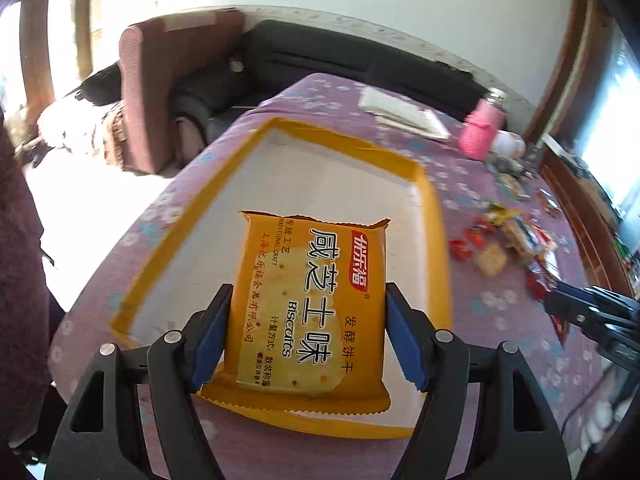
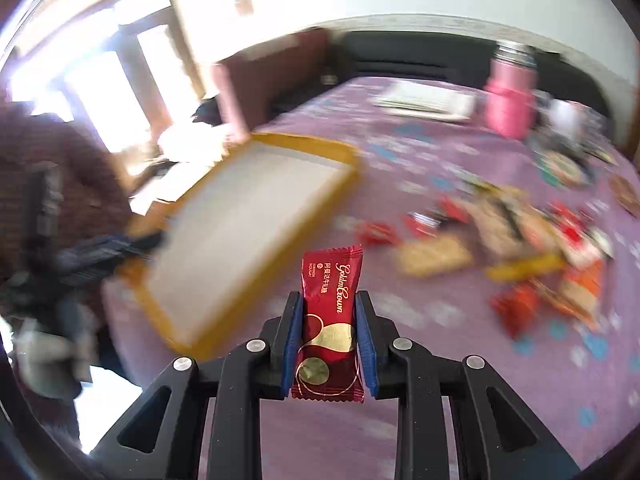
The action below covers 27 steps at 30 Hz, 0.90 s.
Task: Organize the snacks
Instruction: 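Lower both packs into the white tray and open both tools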
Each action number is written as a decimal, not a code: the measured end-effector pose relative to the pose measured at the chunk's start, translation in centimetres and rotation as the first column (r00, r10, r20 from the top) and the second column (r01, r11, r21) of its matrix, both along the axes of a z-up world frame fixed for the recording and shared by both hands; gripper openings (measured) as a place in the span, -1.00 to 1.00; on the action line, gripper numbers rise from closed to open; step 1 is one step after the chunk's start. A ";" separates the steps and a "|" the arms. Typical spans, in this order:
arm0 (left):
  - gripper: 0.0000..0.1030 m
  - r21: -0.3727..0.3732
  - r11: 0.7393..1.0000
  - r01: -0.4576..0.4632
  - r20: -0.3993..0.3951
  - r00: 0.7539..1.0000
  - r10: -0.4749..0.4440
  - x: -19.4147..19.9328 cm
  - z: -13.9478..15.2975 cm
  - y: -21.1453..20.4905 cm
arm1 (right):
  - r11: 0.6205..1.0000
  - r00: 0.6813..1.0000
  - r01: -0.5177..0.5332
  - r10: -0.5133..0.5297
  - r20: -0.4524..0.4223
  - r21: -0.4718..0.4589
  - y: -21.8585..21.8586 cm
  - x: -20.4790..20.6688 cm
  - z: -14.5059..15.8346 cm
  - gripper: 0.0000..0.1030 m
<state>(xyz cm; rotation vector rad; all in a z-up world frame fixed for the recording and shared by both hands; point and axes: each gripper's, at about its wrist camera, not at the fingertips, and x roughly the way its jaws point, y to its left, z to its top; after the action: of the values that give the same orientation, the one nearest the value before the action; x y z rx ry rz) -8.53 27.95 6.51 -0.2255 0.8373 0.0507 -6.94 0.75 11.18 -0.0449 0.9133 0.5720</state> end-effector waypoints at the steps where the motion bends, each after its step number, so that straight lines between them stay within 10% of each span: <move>1: 0.40 -0.005 1.000 -0.019 -0.010 1.000 0.019 0.2 -0.4 0.9 | 0.999 0.999 -0.032 0.033 -0.021 0.025 1.6 0.4 0.2 -0.49; 15: 0.40 -0.015 0.995 -0.102 -0.077 0.992 0.100 2.2 -2.8 5.9 | 0.978 0.960 -0.208 0.204 -0.189 0.002 19.0 3.6 -7.5 -0.46; 27: 0.41 -0.159 0.987 -0.039 0.075 0.996 0.051 -1.2 1.7 3.9 | 0.988 0.985 -0.131 0.140 -0.105 0.085 14.5 3.0 -4.6 -0.07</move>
<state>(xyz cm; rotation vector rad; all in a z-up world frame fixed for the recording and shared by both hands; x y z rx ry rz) -9.76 31.83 8.18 -0.3926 0.7578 0.0178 -3.89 15.26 6.63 -0.0045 1.0001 0.7422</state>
